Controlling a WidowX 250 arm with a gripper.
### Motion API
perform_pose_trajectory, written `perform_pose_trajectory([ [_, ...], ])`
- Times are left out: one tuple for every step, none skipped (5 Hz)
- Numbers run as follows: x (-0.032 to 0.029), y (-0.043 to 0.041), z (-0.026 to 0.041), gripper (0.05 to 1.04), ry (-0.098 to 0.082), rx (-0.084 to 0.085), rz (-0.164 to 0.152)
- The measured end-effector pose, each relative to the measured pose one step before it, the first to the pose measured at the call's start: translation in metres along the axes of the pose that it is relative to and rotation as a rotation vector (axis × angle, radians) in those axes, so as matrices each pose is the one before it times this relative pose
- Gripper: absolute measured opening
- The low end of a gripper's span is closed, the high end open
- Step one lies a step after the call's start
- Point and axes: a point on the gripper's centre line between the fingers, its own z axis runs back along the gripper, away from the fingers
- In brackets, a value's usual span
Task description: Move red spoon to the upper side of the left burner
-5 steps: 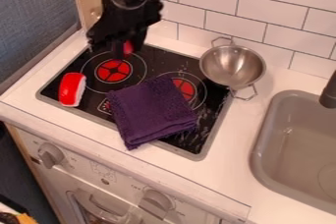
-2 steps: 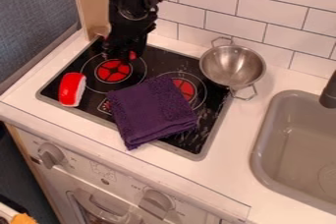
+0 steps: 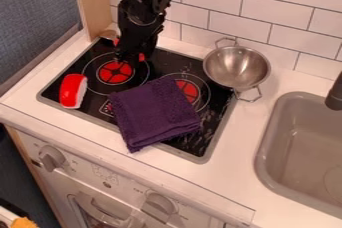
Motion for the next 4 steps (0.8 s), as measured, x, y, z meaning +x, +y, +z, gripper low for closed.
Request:
perform_pose_trajectory([
  [-0.00399, 0.00537, 0.00058, 0.982, 0.009, 0.0064, 0.0043],
  [-0.0018, 0.00436, 0.00321, 1.001, 0.0069, 0.0054, -0.0041],
  [0.00144, 0.00113, 0.00842, 1.002, 0.0104, 0.014, -0.0295],
  [0.00662, -0.00733, 0.01992, 1.001, 0.0027, -0.0322, -0.0283],
])
